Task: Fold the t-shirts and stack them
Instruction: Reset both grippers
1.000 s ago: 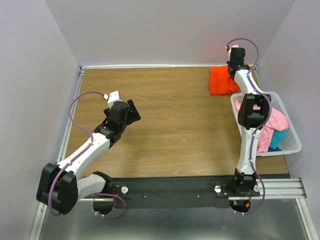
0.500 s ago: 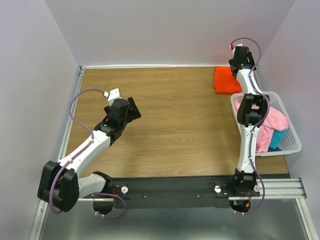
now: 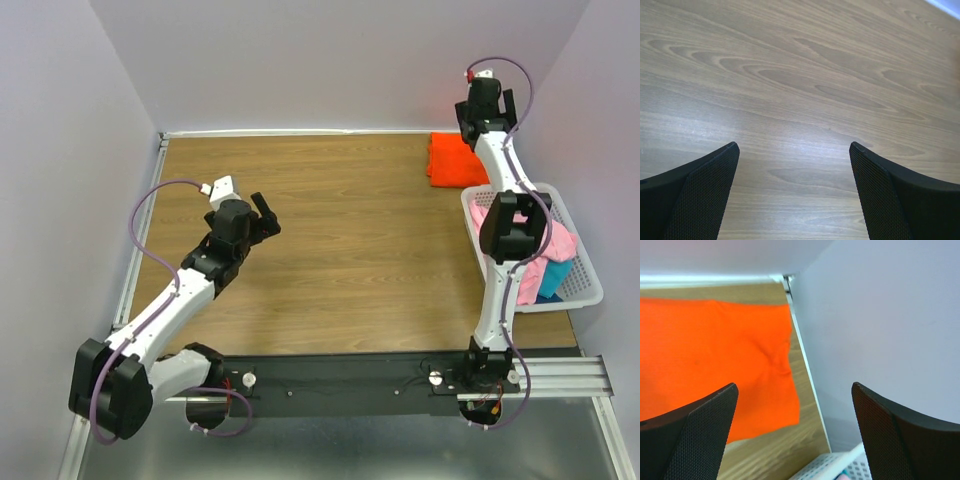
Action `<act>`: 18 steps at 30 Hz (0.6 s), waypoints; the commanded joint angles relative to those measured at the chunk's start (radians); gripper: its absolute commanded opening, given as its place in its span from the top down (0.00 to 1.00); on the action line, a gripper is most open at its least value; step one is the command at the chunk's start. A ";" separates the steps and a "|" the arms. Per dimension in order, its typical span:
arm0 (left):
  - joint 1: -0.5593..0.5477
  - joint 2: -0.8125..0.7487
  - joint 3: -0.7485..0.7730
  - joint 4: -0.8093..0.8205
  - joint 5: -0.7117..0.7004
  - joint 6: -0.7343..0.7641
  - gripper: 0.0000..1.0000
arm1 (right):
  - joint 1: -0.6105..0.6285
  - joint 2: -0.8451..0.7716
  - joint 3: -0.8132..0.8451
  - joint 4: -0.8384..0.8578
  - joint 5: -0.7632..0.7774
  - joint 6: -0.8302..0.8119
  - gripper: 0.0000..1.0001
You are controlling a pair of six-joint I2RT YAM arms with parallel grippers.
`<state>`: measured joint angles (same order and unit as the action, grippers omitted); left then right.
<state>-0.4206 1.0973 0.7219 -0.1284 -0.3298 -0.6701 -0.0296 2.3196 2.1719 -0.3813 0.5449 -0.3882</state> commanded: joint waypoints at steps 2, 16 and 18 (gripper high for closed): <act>0.005 -0.080 -0.042 0.030 0.028 -0.025 0.02 | 0.132 -0.124 -0.081 0.015 0.102 0.106 0.00; 0.005 -0.174 -0.087 0.047 0.034 -0.029 0.02 | 0.348 -0.794 -1.028 0.185 -0.135 0.727 0.00; 0.005 -0.174 -0.088 0.038 0.023 -0.029 0.02 | 0.370 -0.955 -1.153 0.214 -0.135 0.777 0.00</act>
<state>-0.4202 0.9333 0.6552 -0.0967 -0.2974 -0.6899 0.3019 1.5349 1.1938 -0.2562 0.4198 0.2234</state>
